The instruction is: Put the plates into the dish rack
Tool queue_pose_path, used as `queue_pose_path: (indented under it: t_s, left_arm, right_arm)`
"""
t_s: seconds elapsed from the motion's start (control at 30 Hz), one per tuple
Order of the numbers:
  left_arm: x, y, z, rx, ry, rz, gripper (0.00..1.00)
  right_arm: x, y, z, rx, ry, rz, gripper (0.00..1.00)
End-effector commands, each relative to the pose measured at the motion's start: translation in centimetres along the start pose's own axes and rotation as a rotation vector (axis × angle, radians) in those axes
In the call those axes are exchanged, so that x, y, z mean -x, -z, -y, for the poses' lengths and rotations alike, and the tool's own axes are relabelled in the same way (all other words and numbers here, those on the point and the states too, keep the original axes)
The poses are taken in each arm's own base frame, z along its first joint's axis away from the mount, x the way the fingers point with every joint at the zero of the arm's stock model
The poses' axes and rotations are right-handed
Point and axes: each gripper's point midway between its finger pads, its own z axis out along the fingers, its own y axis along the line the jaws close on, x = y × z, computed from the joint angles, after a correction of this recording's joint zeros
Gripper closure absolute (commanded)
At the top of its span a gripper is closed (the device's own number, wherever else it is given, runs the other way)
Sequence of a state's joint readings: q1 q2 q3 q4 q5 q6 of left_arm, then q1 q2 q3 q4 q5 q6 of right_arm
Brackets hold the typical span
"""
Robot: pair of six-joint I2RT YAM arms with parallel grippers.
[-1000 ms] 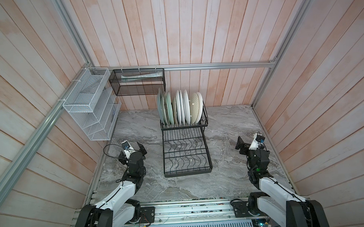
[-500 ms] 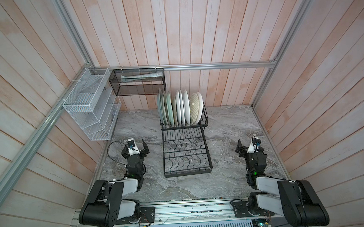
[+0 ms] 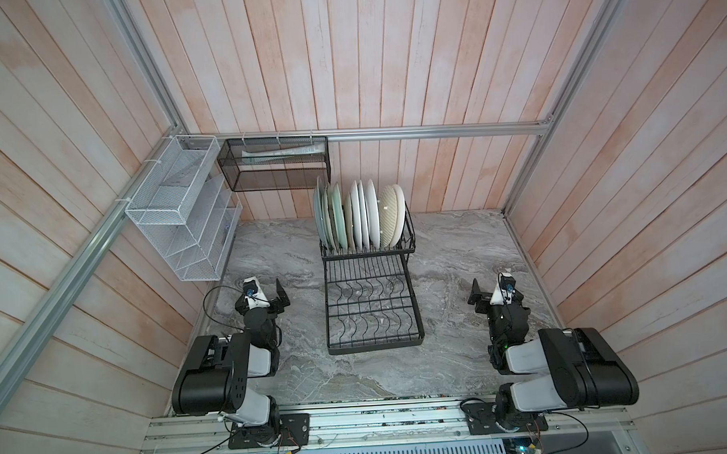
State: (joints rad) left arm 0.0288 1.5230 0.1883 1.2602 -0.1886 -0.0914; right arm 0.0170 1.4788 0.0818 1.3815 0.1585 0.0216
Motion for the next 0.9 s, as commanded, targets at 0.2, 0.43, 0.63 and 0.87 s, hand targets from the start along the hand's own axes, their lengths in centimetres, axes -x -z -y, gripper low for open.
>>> queue_pose_path:
  t_s: [0.2,0.43,0.63,0.87]
  left_arm:
    - [-0.6,-1.7,1.7,-0.035,-0.024,-0.064,0.00]
    - [-0.6,-1.7,1.8,-0.035,-0.024,-0.068,0.00]
    - [-0.6,-1.7,1.8,-0.035,-0.024,-0.069,0.00]
    - [-0.6,-1.8,1.8,-0.034,-0.049,-0.069,0.00]
  right_arm:
    - [0.6,-3.4,-0.4,0.015,0.006,-0.038,0.02]
    - [0.5,-3.6,-0.7,0.038,0.011,-0.053,0.02]
    - [0.4,-3.6,-0.6,0.037,0.008,-0.057,0.02]
    - [0.4,-3.6,-0.7,0.037,0.010,-0.058,0.02]
